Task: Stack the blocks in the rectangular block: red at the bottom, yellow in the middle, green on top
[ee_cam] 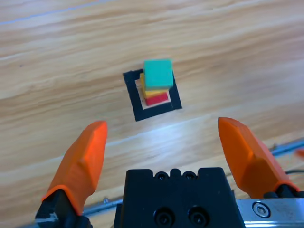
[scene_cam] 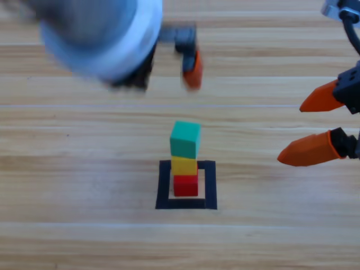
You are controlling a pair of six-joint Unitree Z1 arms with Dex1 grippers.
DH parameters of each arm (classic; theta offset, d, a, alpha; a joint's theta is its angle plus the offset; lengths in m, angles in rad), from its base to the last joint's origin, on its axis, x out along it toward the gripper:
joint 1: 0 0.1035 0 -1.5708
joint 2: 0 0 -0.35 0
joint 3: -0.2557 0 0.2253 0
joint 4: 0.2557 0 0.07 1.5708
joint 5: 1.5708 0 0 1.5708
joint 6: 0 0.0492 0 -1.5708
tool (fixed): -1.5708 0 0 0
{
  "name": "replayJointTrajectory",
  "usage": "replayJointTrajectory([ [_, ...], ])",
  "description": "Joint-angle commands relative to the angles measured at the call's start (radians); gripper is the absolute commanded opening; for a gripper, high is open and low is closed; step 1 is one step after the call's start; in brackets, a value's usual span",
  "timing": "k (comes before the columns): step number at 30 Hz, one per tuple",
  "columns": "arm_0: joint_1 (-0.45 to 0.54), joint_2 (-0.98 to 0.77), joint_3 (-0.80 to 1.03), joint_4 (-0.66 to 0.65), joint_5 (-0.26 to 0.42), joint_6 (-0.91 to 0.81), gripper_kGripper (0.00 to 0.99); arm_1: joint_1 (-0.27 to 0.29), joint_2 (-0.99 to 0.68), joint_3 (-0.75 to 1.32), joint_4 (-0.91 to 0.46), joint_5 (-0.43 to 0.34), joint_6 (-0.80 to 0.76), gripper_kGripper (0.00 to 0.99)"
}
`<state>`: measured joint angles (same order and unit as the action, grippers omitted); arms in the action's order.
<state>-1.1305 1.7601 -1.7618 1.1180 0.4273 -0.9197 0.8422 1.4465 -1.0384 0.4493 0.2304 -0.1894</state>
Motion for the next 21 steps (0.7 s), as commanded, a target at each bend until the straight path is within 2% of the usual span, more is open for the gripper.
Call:
replayJointTrajectory([
  [1,-0.049,-0.306,0.475,-0.288,0.016,0.073,0.99,-0.023,-0.052,0.008,0.023,0.017,-0.009,0.985],
  [21,-0.049,-0.278,0.487,-0.29,0.019,0.091,0.99,-0.023,0.0,-0.006,0.023,0.017,-0.016,0.985],
])
